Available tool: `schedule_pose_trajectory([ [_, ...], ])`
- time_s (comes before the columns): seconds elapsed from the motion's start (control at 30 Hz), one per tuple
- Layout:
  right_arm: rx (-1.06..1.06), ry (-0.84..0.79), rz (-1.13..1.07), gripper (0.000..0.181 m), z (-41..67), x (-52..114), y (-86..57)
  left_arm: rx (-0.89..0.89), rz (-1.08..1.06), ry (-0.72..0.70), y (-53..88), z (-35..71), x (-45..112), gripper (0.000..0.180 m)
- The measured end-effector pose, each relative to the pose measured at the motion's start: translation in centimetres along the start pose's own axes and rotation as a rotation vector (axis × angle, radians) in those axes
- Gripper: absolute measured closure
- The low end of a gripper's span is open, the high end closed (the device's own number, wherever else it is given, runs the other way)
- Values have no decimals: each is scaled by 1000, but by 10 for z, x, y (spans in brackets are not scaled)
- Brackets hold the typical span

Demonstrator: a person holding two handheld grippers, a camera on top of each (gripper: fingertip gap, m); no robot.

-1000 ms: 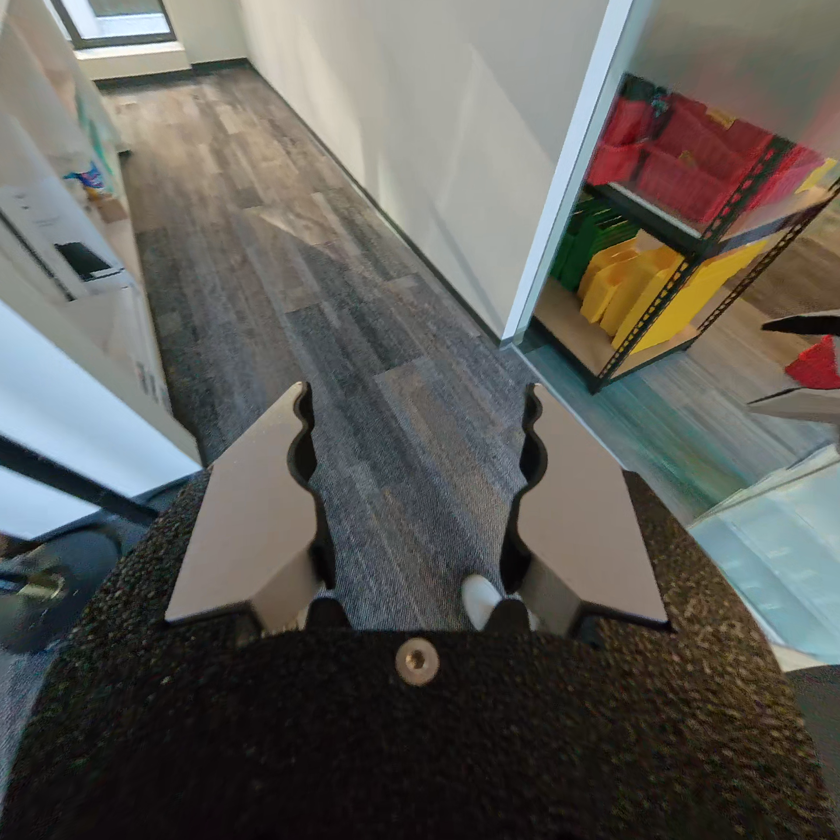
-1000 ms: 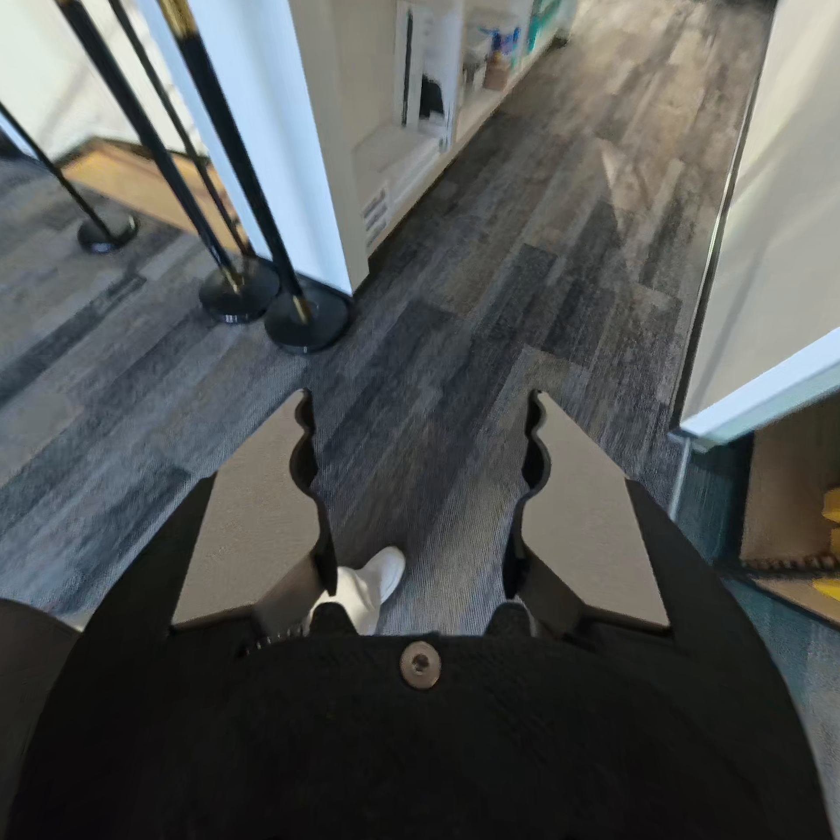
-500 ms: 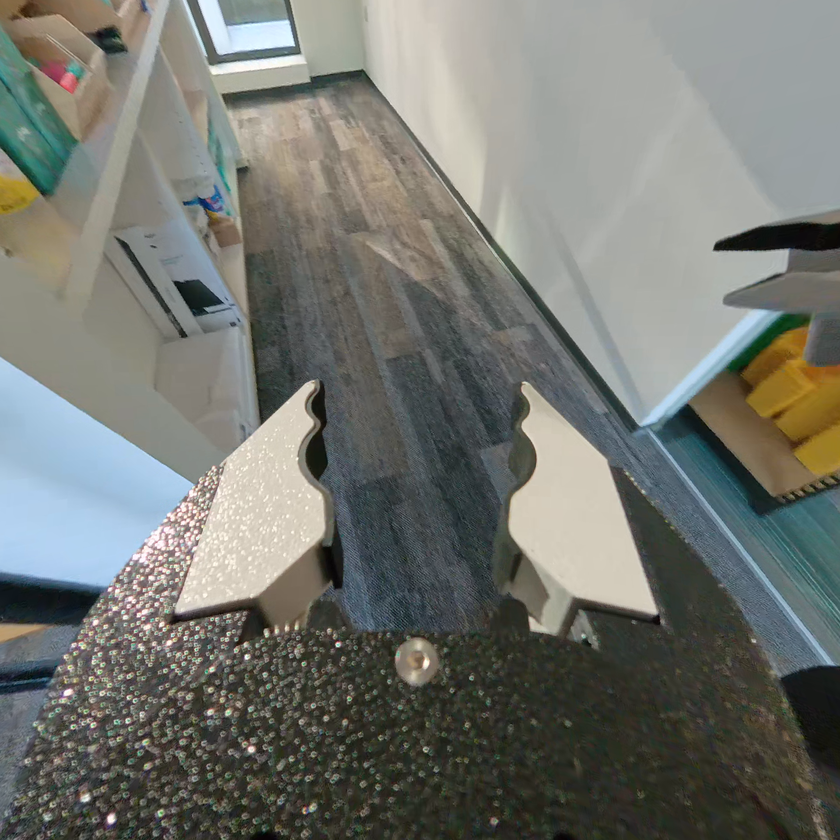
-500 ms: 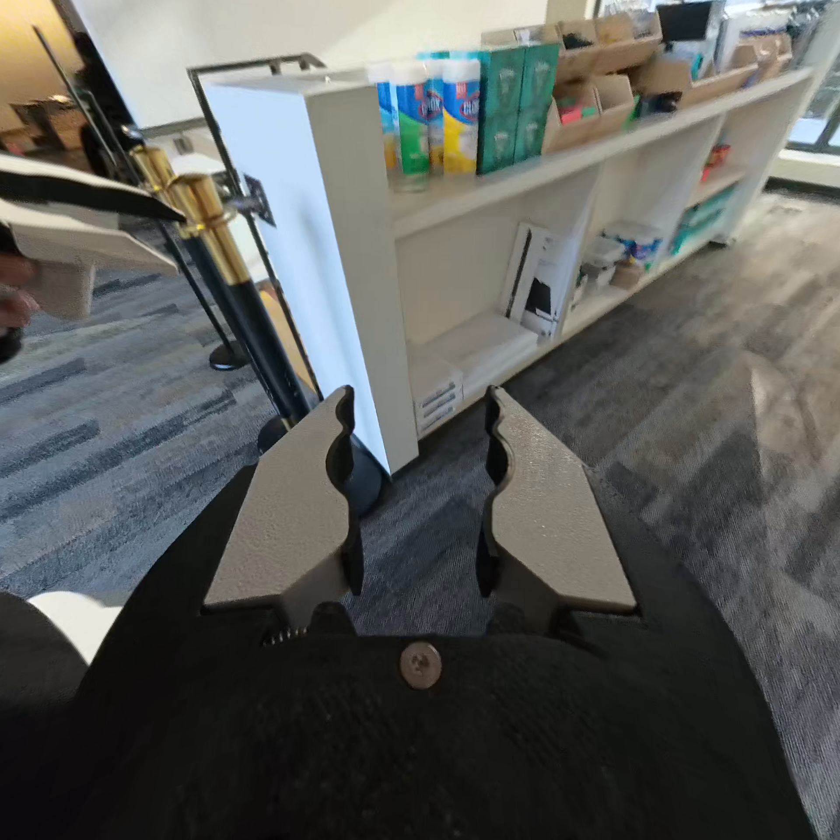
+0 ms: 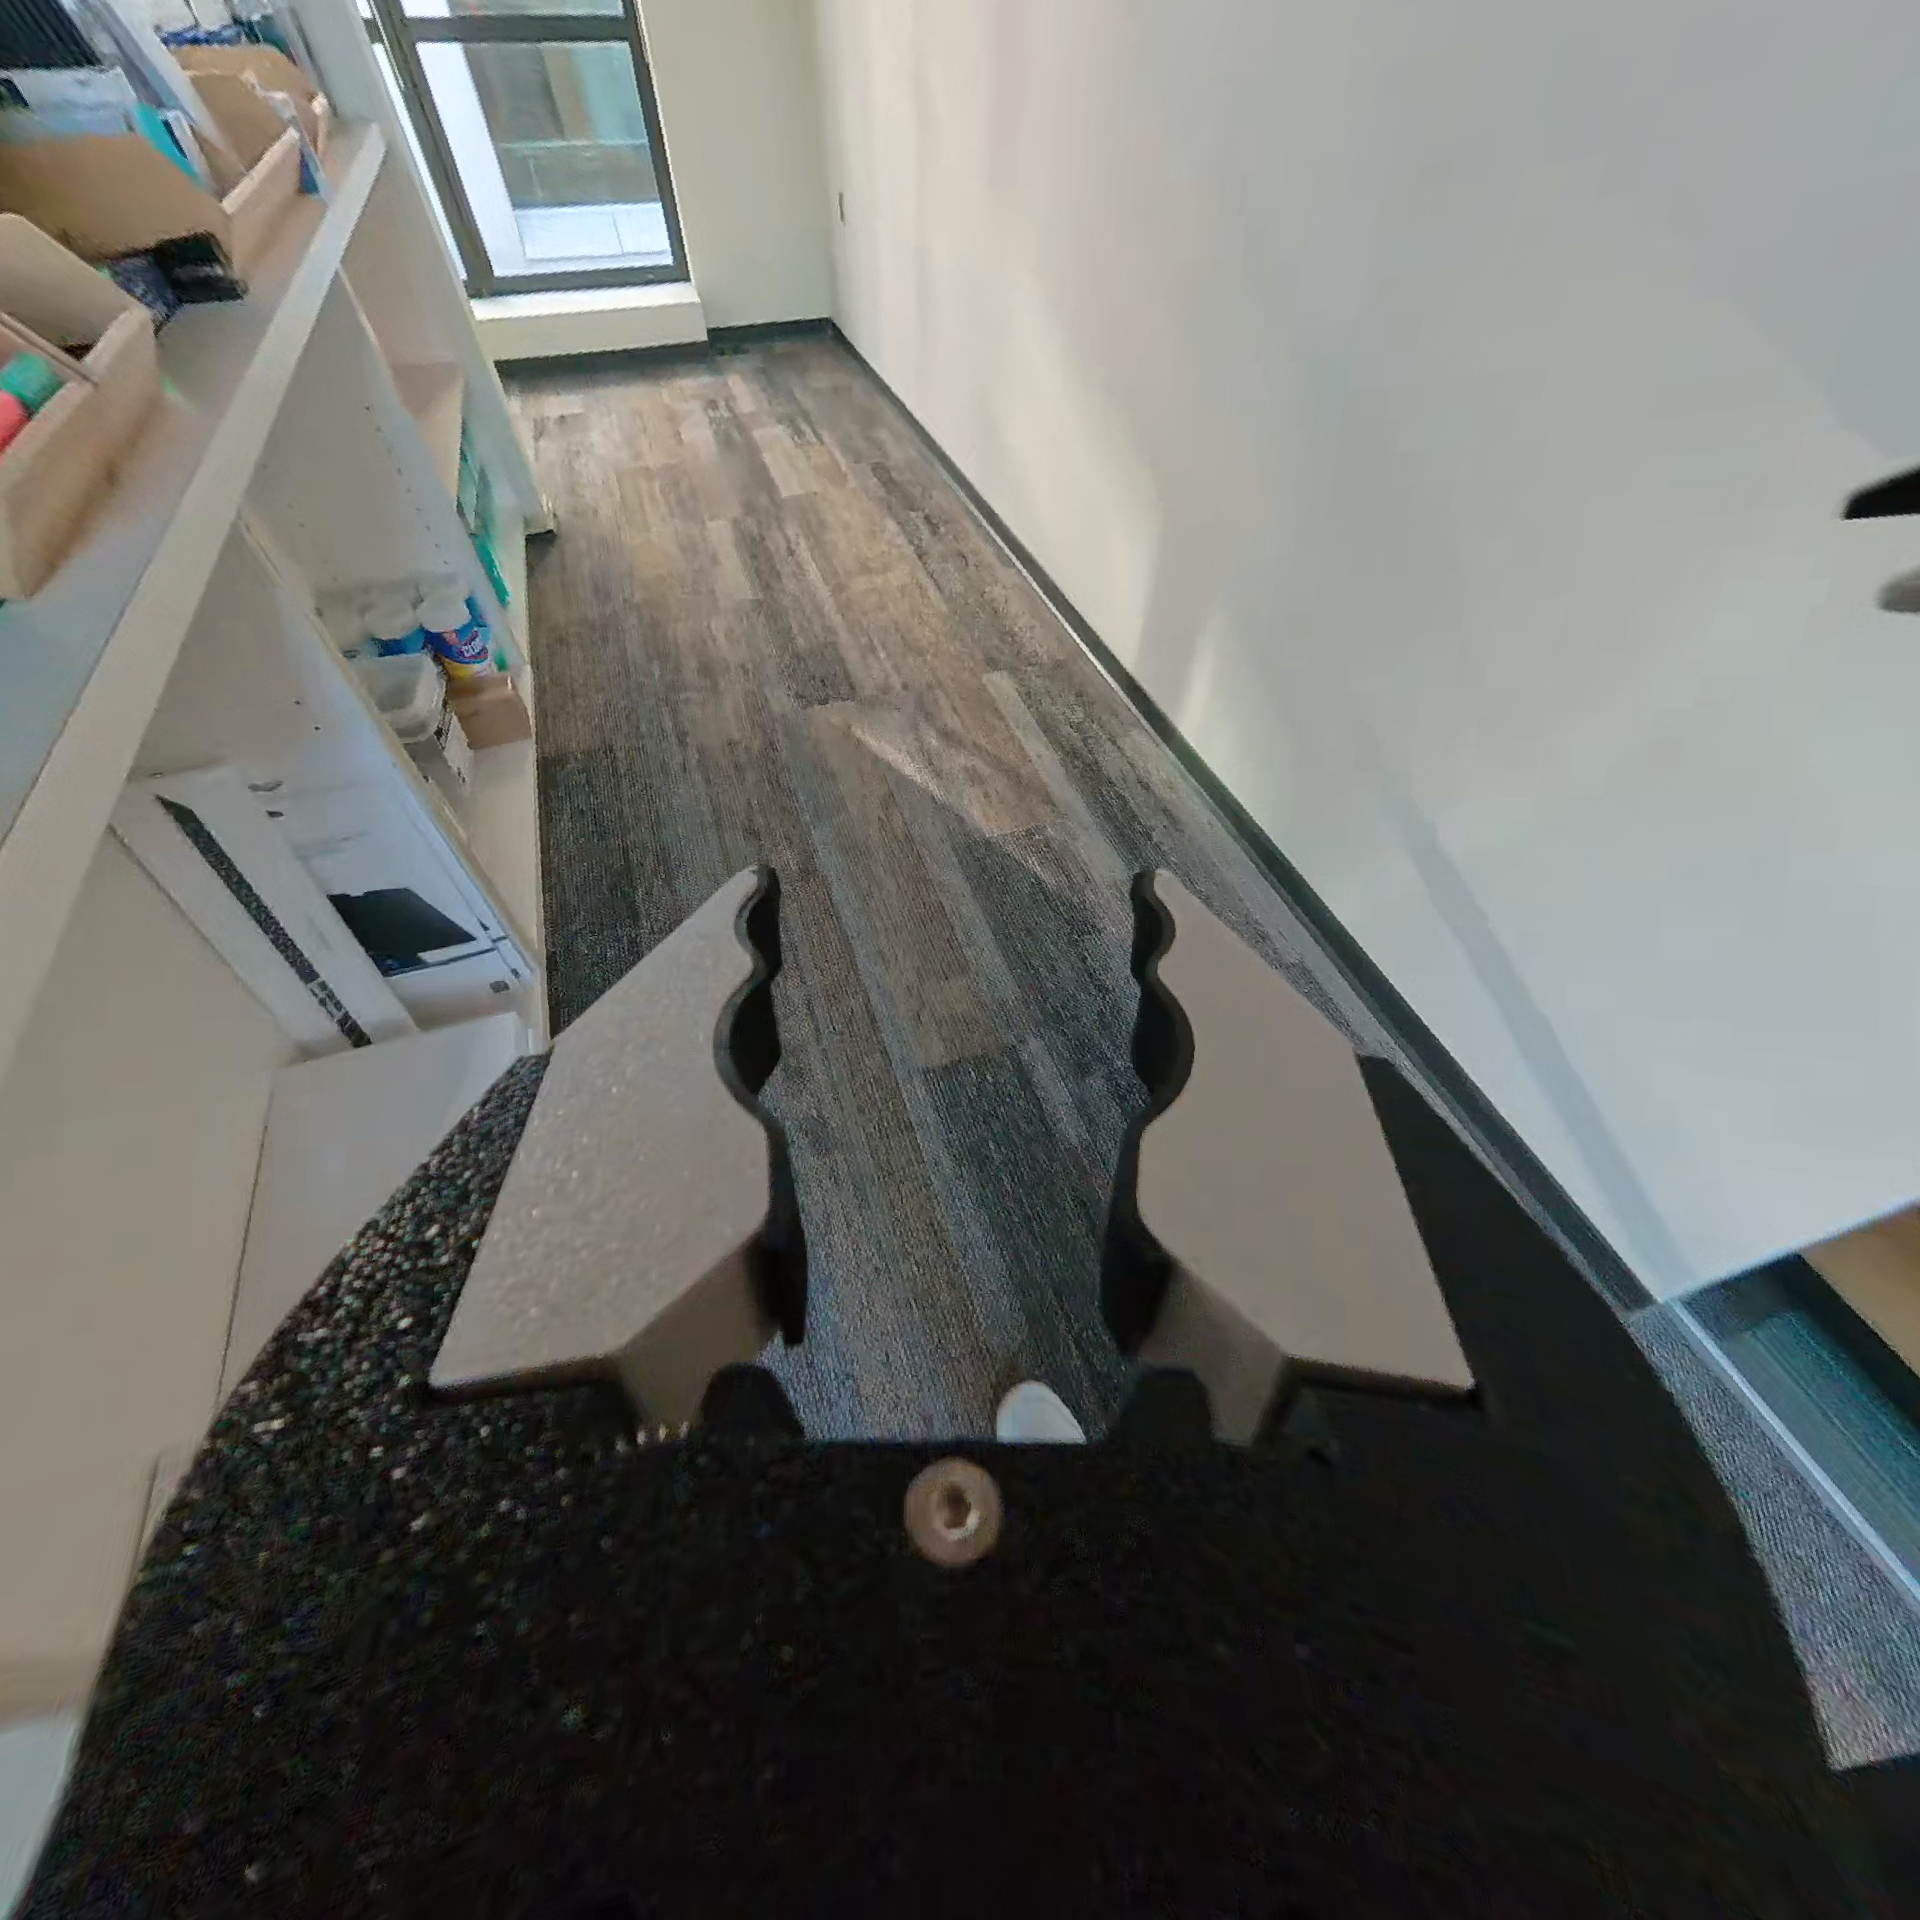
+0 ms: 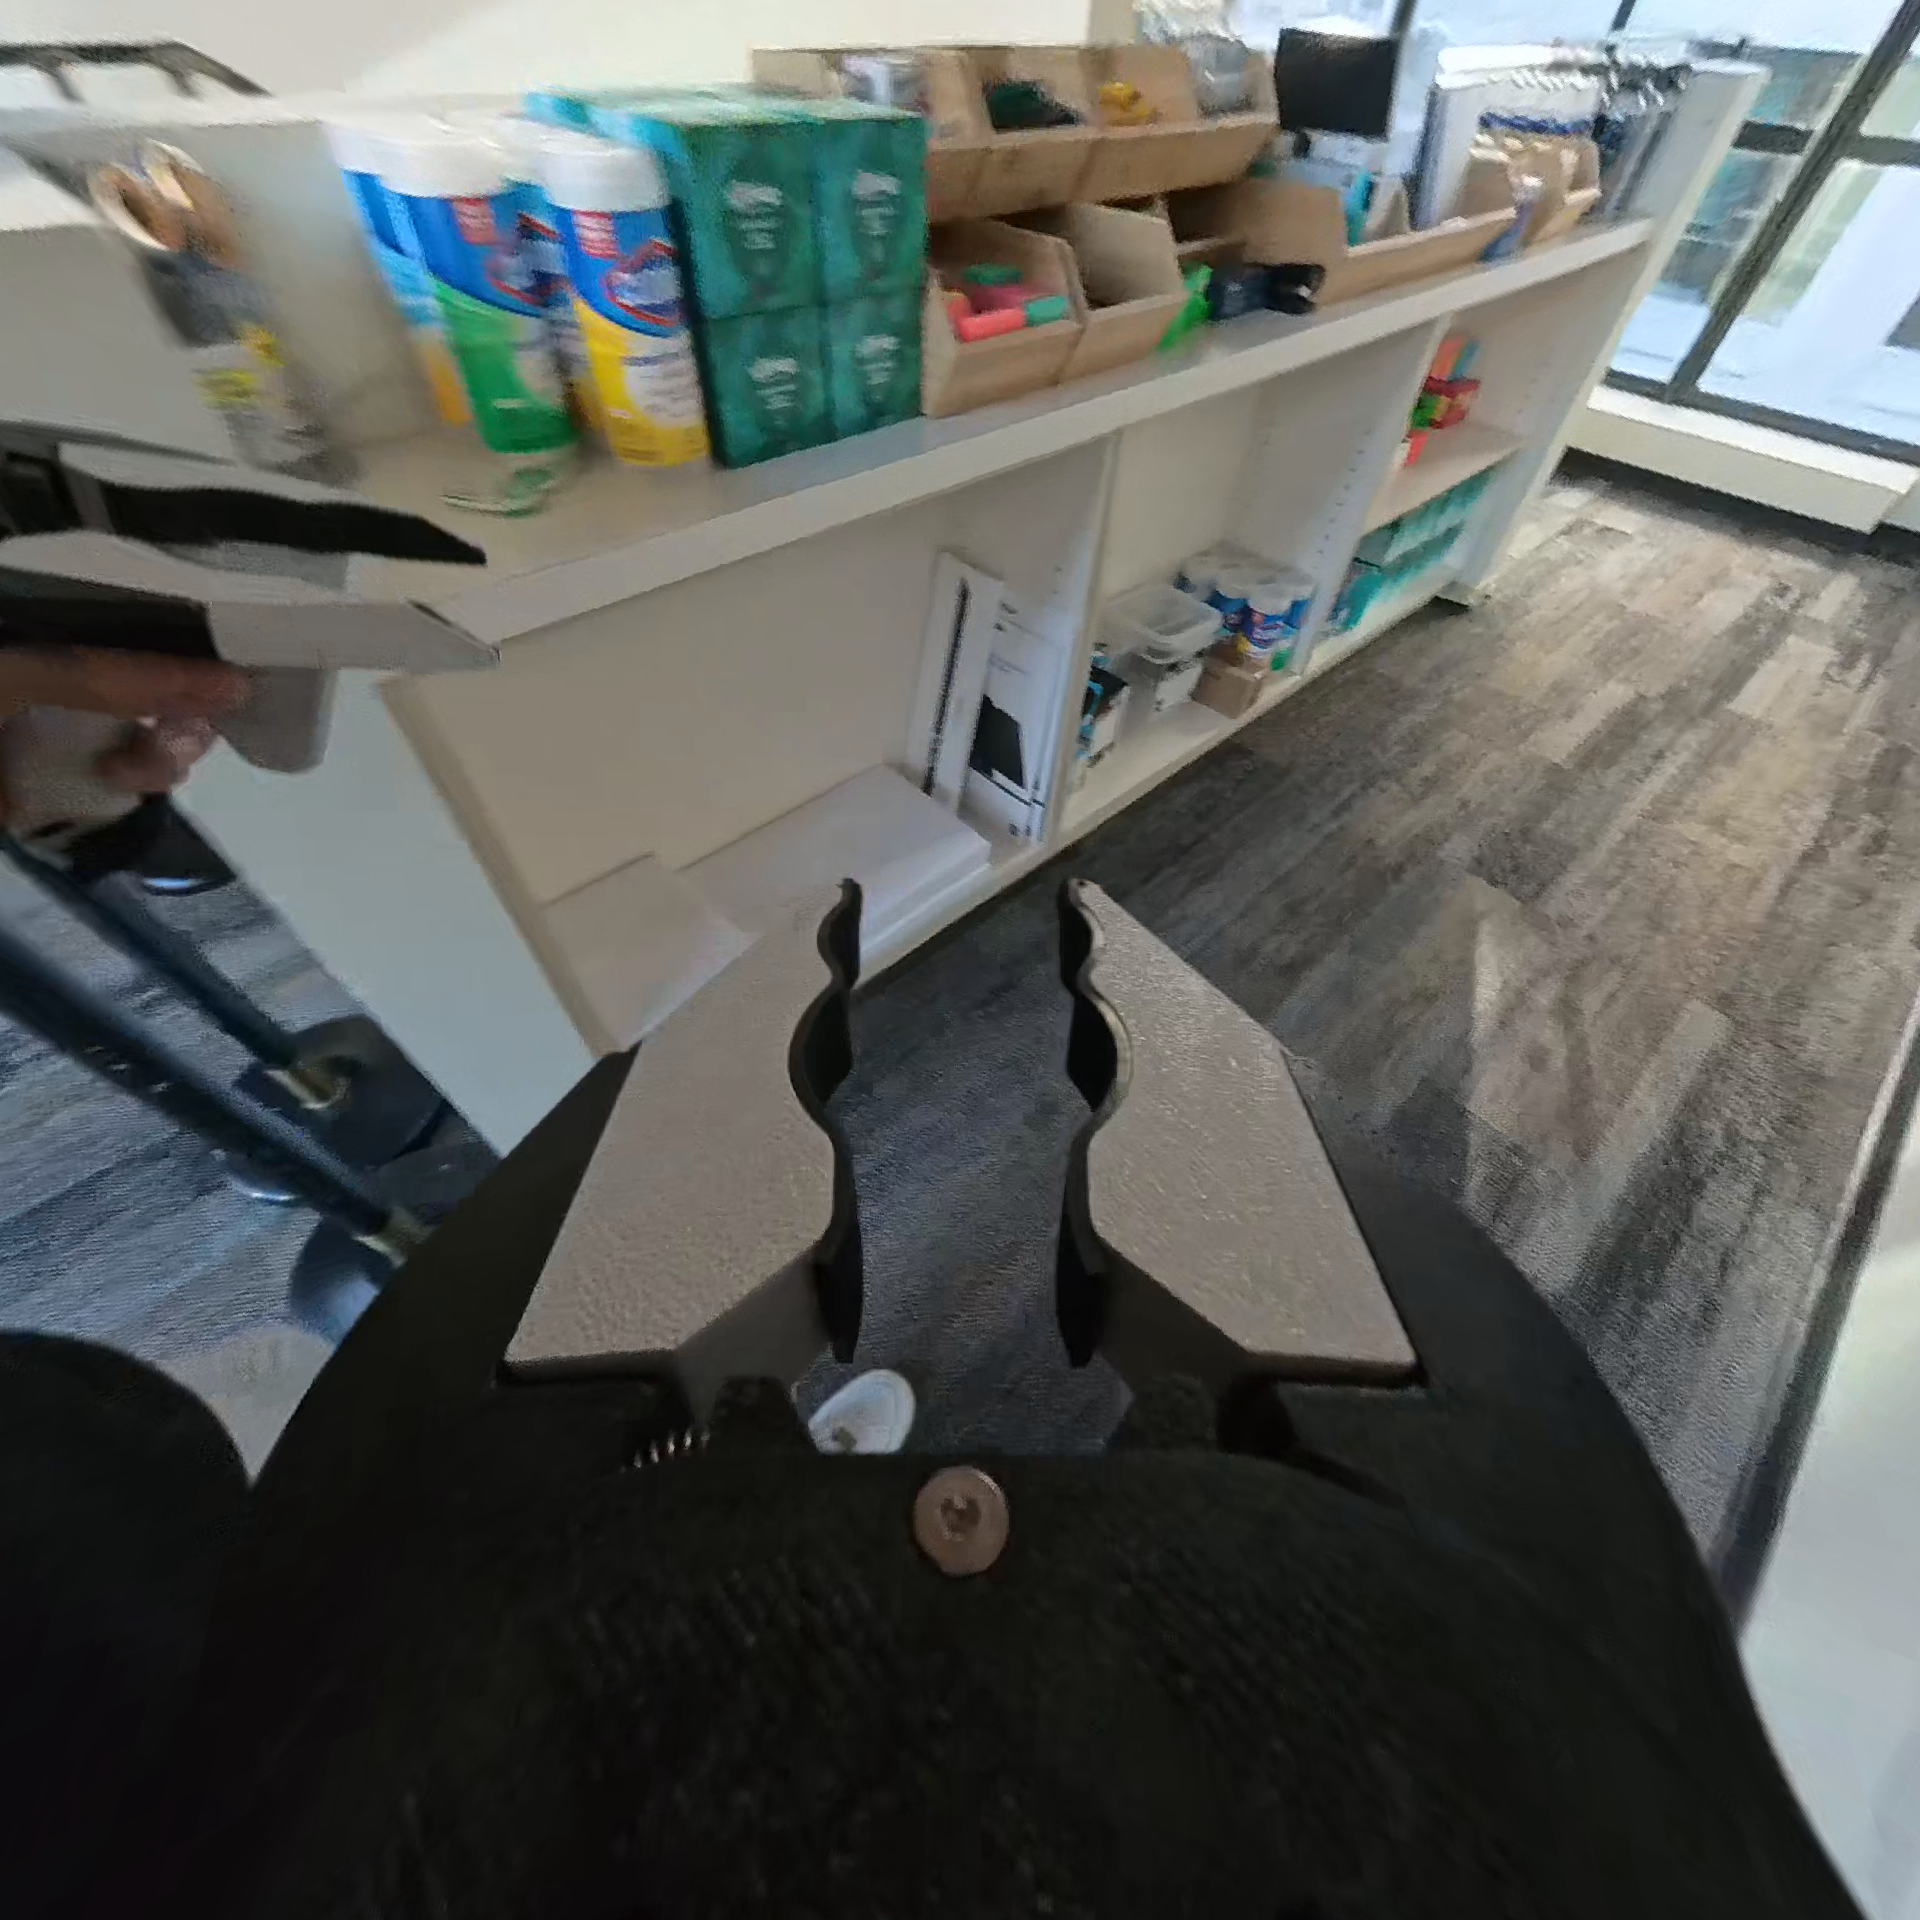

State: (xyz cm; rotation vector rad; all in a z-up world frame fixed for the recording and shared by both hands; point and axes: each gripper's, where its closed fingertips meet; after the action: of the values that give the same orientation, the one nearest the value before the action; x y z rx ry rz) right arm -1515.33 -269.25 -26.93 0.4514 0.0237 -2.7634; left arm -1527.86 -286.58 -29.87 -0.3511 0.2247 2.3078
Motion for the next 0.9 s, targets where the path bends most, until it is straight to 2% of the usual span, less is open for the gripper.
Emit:
schedule_pose_trajectory([
  [0.07,19,36,-25,133,6,17,-47,-13,-4,12,9,22,59,111],
  [0.3,15,99,-60,113,14,72,-183,-27,15,36,46,80,228,104],
  [0.5,38,96,20,110,18,159,-285,-43,129,62,100,91,318,100],
  [0.7,-75,108,225,108,50,279,-390,-93,446,104,196,91,386,89],
  [0.9,-143,48,562,108,121,409,-453,-128,884,160,279,101,406,81],
])
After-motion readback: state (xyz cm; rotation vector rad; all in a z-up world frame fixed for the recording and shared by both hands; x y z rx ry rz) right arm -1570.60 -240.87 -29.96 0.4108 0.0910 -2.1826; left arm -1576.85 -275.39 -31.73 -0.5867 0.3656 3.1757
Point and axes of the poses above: each gripper's, where its closed fingertips meet, x out along the fingers, z out of its top, y = z × x across the jaws, and after that the axes turned 13 degrees about z, right-handed
